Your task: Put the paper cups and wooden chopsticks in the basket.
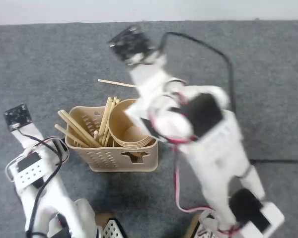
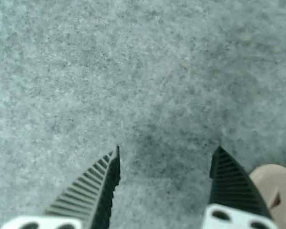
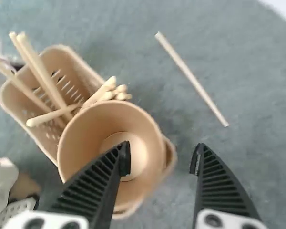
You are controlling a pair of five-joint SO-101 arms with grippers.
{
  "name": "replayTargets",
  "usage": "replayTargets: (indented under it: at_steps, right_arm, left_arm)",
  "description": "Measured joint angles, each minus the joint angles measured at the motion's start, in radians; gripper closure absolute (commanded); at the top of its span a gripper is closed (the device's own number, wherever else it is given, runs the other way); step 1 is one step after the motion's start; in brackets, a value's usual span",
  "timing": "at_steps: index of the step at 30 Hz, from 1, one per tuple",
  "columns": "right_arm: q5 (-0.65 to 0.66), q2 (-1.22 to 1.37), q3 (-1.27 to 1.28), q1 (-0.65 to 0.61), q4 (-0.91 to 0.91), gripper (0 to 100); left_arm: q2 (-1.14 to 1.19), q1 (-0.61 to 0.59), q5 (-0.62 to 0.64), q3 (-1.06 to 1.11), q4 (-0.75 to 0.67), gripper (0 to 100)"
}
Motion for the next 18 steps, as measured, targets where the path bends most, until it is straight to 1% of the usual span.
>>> replayTargets:
  at_steps: [5,12,13,15,16,18]
  right_arm:
    - [0.003,0.101,0.028,-0.002,0.002,78.2]
    - [0.005,0.080,0.212,0.005,0.000,79.1]
    - [0.011,0.078,0.226,0.012,0.000,82.3]
    - [0.055,0.077,0.244,0.038,0.000,95.0]
    - [0.087,0.077,0.247,0.055,0.000,99.8]
    - [0.135,0.077,0.247,0.104,0.000,95.3]
  left_arm:
    - [0.000,0.000,0.000,0.000,-0.002,71]
    - [0.000,0.000,0.000,0.000,-0.002,71]
    - [0.000,0.000,0.000,0.000,-0.002,71]
    - [0.000,0.000,0.000,0.000,-0.002,71]
    - [0.000,0.000,0.000,0.000,-0.002,71]
    - [0.000,0.000,0.000,0.000,-0.002,71]
